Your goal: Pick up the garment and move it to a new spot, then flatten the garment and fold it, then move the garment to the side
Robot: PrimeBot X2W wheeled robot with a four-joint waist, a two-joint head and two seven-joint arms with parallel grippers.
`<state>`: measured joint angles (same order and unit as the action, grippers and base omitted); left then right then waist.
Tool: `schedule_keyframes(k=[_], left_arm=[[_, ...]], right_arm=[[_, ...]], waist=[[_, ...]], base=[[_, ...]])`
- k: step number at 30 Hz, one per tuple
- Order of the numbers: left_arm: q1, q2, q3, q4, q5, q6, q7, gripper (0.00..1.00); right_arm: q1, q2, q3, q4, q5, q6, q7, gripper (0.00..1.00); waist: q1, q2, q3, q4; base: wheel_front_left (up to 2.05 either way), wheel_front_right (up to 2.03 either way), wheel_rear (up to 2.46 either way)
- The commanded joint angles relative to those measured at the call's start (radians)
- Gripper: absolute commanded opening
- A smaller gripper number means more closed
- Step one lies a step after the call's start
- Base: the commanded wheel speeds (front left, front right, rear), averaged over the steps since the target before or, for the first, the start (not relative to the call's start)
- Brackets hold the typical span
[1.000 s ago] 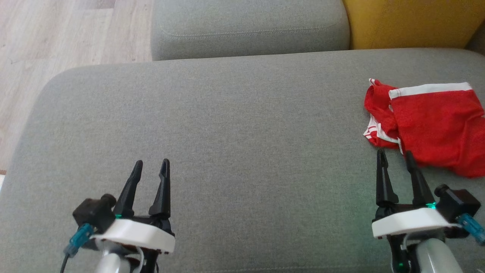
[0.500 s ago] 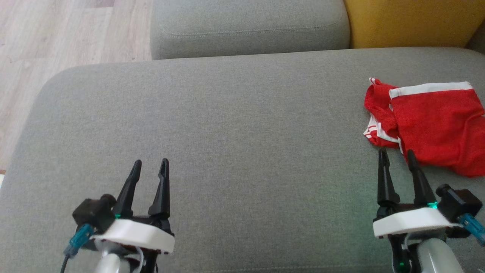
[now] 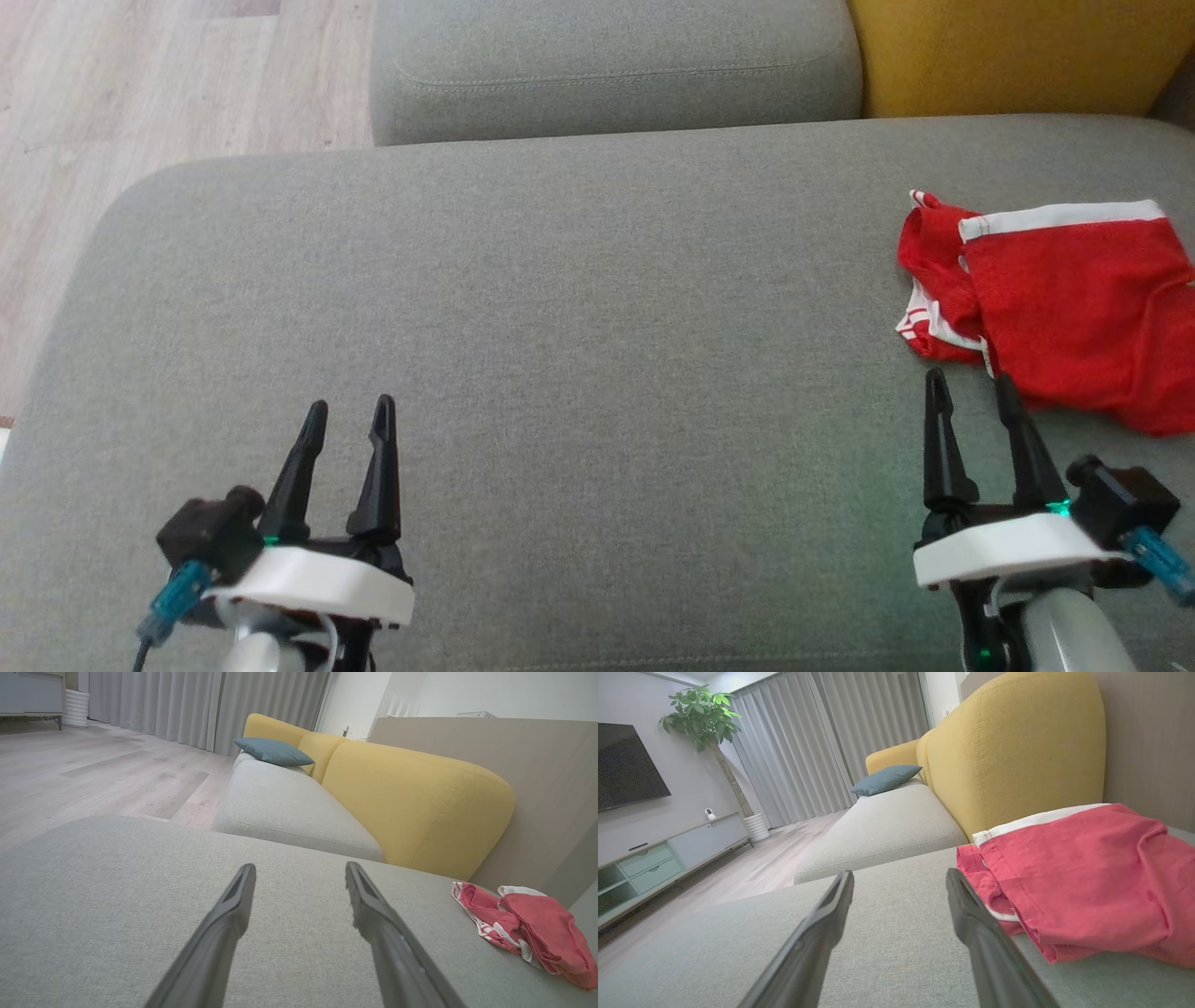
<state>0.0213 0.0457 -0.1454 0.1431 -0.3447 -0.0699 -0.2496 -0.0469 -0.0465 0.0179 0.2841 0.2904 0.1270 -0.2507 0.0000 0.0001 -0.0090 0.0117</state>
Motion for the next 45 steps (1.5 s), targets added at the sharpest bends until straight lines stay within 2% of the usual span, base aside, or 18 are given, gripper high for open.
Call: schedule_keyframes(k=[1,4,5,8,45], left_arm=[[-0.023,0.004,0.041,-0.032,-0.007,0.004,-0.012,1.00],[-0.019,0.004,0.040,-0.025,-0.019,0.007,-0.012,1.00],[0.001,0.000,-0.001,0.010,-0.019,0.001,0.001,0.00],[0.021,-0.003,-0.005,0.061,-0.021,0.001,0.004,0.00],[-0.023,0.005,0.065,0.074,-0.397,-0.017,0.104,0.00]], right_arm=[[-0.029,-0.004,0.026,-0.027,-0.003,0.004,-0.011,1.00],[-0.030,-0.004,0.031,-0.025,-0.002,0.004,-0.011,1.00],[0.000,0.000,0.005,0.007,0.001,0.000,0.000,0.00],[0.013,0.002,0.006,0.055,0.003,0.000,0.002,0.00],[-0.008,-0.003,-0.031,0.027,0.396,0.001,0.107,0.00]], waist=[[0.0000,-0.0001,0.000,0.000],[0.0000,-0.0001,0.000,-0.001],[0.0000,-0.0001,0.000,-0.001],[0.0000,-0.0001,0.000,-0.001],[0.0000,-0.0001,0.004,-0.004]], base=[[0.00,0.00,0.00],[0.00,0.00,0.00],[0.00,0.00,0.00],[0.00,0.00,0.00],[0.00,0.00,0.00]])
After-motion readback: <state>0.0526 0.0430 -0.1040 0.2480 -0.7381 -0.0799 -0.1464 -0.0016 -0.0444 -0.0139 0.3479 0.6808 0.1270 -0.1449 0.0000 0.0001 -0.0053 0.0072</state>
